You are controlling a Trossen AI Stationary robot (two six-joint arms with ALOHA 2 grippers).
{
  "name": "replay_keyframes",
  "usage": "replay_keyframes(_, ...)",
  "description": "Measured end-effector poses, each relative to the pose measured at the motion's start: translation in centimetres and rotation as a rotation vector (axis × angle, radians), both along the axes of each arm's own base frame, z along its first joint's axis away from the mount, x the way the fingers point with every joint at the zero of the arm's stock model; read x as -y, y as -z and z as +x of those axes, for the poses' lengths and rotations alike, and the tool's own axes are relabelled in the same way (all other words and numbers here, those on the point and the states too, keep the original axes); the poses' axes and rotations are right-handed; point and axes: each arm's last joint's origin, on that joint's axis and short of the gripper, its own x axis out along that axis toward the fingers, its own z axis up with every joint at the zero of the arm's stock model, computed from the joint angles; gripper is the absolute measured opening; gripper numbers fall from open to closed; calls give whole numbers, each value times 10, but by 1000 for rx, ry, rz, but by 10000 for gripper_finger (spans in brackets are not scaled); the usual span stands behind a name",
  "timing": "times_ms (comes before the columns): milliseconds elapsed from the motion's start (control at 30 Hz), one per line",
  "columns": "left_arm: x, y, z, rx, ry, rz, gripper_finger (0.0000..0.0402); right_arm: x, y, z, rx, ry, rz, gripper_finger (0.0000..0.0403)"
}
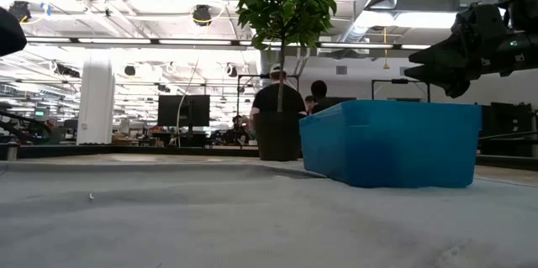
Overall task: Pick and placing Produce into tupperware
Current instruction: Put the red cherry into the bin
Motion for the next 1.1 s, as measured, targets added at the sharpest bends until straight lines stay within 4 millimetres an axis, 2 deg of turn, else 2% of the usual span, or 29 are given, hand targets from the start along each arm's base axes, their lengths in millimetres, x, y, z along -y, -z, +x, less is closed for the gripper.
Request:
replay_keyframes(233, 4, -9, 2, 10, 21, 0, 54, 0, 0, 0, 0, 0, 0, 249)
replay_keyframes(500, 4, -9, 1, -13, 28, -15, 46, 0, 0, 0, 0, 0, 0, 249)
replay_keyframes(833, 2, -7, -1, -33, 8, 2, 63, 0, 0, 0, 0, 0, 0, 249)
replay_keyframes(1100, 2, -7, 0, -28, 45, 22, 5, 0, 0, 0, 0, 0, 0, 249)
